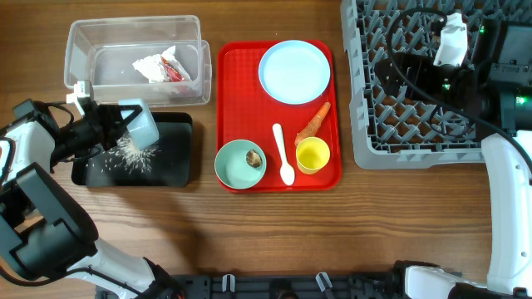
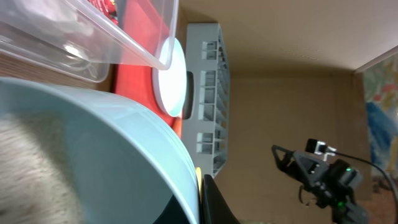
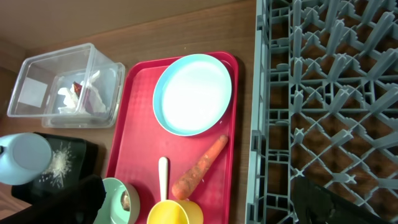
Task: Sort waste into correct bins and load items into the dishwasher rack
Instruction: 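Tilt the rice bowl to pour rice onto the black tray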
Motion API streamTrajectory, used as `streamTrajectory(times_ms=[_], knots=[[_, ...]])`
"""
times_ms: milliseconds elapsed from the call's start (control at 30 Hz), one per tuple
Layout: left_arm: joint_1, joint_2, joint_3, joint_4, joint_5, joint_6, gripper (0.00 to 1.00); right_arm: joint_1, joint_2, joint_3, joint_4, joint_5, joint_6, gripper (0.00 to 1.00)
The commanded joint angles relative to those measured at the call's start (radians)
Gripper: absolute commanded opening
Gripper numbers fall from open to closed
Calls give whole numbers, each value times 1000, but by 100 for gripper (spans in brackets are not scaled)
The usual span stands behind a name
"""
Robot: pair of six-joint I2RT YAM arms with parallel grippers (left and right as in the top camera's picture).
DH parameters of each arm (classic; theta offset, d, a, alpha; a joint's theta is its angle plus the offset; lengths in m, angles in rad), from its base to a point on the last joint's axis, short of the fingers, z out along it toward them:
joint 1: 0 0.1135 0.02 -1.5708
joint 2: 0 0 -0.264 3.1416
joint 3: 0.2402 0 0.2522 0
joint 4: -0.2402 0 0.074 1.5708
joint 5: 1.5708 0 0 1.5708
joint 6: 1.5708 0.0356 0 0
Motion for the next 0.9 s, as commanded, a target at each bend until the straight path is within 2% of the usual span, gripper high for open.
streamTrajectory(times_ms=[0, 200, 233, 367, 867], knots=[[4, 8, -6, -19, 68, -25, 4, -4, 6, 21, 2, 27, 13, 100], [4, 8, -6, -22, 214, -27, 4, -4, 6, 21, 1, 29, 13, 100], [4, 8, -6, -23, 227, -60, 4, -4, 6, 21, 0, 29, 14, 100], [4, 8, -6, -24, 227, -138, 4, -4, 6, 21, -1, 29, 13, 100], [4, 8, -6, -49, 227, -138, 4, -4, 6, 21, -1, 29, 13, 100]])
